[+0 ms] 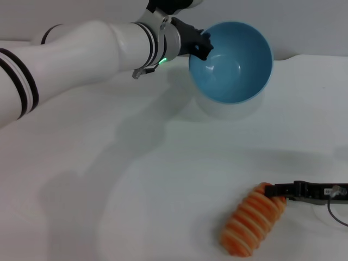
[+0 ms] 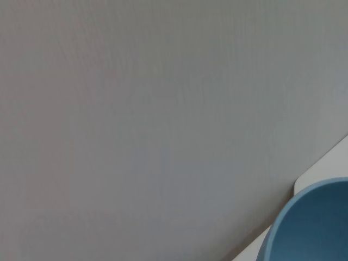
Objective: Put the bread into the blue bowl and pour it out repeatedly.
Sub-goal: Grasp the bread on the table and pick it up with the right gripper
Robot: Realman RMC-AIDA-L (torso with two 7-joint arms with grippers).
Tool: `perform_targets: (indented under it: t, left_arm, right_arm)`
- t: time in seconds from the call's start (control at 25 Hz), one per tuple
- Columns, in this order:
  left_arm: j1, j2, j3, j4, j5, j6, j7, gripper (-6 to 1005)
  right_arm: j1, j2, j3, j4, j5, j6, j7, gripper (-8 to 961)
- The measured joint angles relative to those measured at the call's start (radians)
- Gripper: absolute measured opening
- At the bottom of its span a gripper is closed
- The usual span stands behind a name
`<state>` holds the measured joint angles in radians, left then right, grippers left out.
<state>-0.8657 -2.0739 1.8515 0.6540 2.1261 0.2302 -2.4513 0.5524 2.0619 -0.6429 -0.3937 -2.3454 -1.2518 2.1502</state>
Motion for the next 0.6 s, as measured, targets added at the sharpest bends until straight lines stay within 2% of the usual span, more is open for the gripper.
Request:
perform_targets:
  t: [0.4, 0.6]
  left_arm:
    - [0.006, 0.001, 0.0, 0.004, 0.0, 0.0, 0.0, 0]
    - [0.007, 0.004, -0.007, -0.003, 0.0, 0.003, 0.0, -1]
  right_arm:
    - [0.013, 0.003, 0.006, -0.009, 0.013, -0.027, -0.042, 324]
    - [-0.011, 0.0, 0.014, -0.084, 0.118, -0.118, -0.101, 289]
